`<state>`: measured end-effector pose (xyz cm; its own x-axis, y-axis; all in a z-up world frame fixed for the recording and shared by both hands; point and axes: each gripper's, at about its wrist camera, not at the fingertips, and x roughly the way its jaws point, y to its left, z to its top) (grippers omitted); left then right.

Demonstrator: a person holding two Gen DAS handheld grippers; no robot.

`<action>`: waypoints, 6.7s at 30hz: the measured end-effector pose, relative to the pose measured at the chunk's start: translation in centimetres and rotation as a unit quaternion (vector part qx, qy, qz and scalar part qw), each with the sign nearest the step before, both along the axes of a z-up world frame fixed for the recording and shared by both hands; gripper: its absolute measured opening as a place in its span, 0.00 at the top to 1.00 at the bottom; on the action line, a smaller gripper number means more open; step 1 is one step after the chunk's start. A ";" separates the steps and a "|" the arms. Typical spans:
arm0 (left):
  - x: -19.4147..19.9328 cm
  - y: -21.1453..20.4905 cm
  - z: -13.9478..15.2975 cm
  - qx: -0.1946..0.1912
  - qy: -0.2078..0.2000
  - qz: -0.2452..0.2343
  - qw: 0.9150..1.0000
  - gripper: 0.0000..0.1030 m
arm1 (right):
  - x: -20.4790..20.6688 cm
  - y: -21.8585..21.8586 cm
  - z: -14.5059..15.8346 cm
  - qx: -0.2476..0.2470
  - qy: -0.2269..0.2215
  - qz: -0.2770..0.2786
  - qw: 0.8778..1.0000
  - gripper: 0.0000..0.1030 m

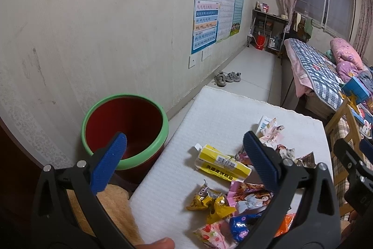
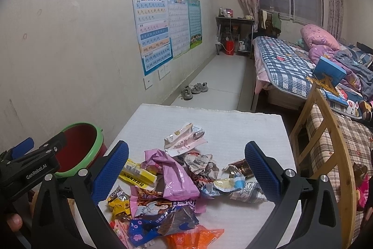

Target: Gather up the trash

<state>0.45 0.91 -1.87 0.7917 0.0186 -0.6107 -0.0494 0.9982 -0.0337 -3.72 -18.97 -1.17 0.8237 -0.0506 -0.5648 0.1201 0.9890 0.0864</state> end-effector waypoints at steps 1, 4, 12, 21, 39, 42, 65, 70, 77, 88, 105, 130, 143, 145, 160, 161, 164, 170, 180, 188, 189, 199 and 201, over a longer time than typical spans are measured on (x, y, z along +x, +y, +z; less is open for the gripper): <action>0.0 0.0 0.0 0.000 0.001 -0.001 1.000 0.05 | 0.0 0.0 -0.1 0.000 0.002 0.001 1.000 0.07; -0.2 0.1 -0.3 0.004 0.004 -0.009 1.000 0.05 | 0.2 0.0 -0.3 -0.001 0.009 0.006 1.000 0.07; -0.2 0.1 -1.2 0.012 0.018 -0.021 1.000 0.05 | 0.2 -0.9 -2.0 -0.005 0.035 -0.004 0.999 0.07; -1.6 -0.4 -3.9 0.026 0.053 -0.060 0.996 0.05 | -1.1 -1.5 -5.2 -0.022 0.086 0.025 0.996 0.07; -2.1 -0.9 -11.8 -0.031 0.212 -0.133 0.968 0.13 | 2.3 -1.2 -15.4 0.237 0.247 0.095 0.935 0.72; -2.1 -0.9 -11.9 -0.023 0.212 -0.135 0.968 0.13 | 2.4 -1.2 -14.6 0.242 0.235 0.099 0.936 0.91; -0.7 0.3 -8.9 -0.080 0.186 -0.164 0.966 0.84 | 0.0 -1.6 -3.6 0.114 0.100 0.101 0.983 0.91; -0.7 4.0 -5.7 -0.083 0.137 -0.126 0.979 0.84 | 1.4 0.1 -1.4 0.102 0.072 0.121 0.985 0.91; 1.6 10.4 -3.8 -0.052 0.091 -0.041 0.994 0.84 | 6.3 5.9 -0.2 0.074 0.056 0.176 0.980 0.89; 6.6 16.8 -5.0 -0.024 0.089 0.042 0.995 0.84 | 15.3 18.2 -1.0 0.033 0.065 0.256 0.964 0.89; 9.3 19.1 -6.6 -0.016 0.080 0.080 0.993 0.44 | 18.5 24.3 -2.5 0.010 0.061 0.291 0.955 0.51; 1.6 7.3 -7.6 -0.025 0.127 -0.035 0.991 0.27 | 6.6 7.8 -5.9 0.049 0.136 0.175 0.974 0.33; 3.0 -0.4 -13.6 -0.013 0.206 -0.150 0.967 0.28 | 1.9 2.2 -11.2 0.092 0.206 0.099 0.969 0.33; 3.4 -0.5 -14.6 -0.024 0.227 -0.153 0.962 0.39 | 1.8 1.9 -11.1 0.092 0.202 0.096 0.970 0.33; 1.5 2.1 -14.5 -0.042 0.238 -0.131 0.962 0.72 | 6.9 0.6 -10.8 0.060 0.199 0.105 0.973 0.29; 1.6 2.2 -14.5 -0.043 0.239 -0.128 0.962 0.72 | 8.0 0.4 -11.1 0.055 0.208 0.102 0.971 0.29; 1.6 2.6 -14.5 -0.050 0.240 -0.124 0.961 0.71 | 9.8 -0.9 -12.5 0.113 0.234 0.100 0.960 0.31; 1.6 2.5 -14.8 -0.048 0.242 -0.122 0.961 0.53 | 11.6 -2.0 -14.3 0.128 0.263 0.080 0.953 0.32; 1.0 3.3 -14.8 -0.078 0.258 -0.112 0.957 0.37 | 11.5 -1.3 -12.8 0.155 0.246 0.105 0.951 0.66; 1.2 2.4 -16.0 -0.074 0.280 -0.130 0.948 0.55 | 8.4 -1.6 -9.2 0.186 0.196 0.107 0.957 0.66; 1.2 2.3 -16.1 -0.074 0.282 -0.134 0.947 0.66 | 8.1 -1.6 -8.8 0.189 0.191 0.104 0.958 0.66; 0.4 3.2 -12.4 -0.075 0.208 -0.116 0.968 0.74 | 6.1 1.1 -6.9 0.135 0.168 0.107 0.971 0.66; 0.2 3.4 -11.3 -0.068 0.192 -0.113 0.973 0.74 | 6.0 1.8 -6.5 0.126 0.163 0.116 0.972 0.66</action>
<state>0.62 4.30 -13.12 0.4796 -0.2305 -0.8467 0.1358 0.9728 -0.1879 2.30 -17.22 -7.67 0.5722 0.2894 -0.7673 -0.0418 0.9448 0.3251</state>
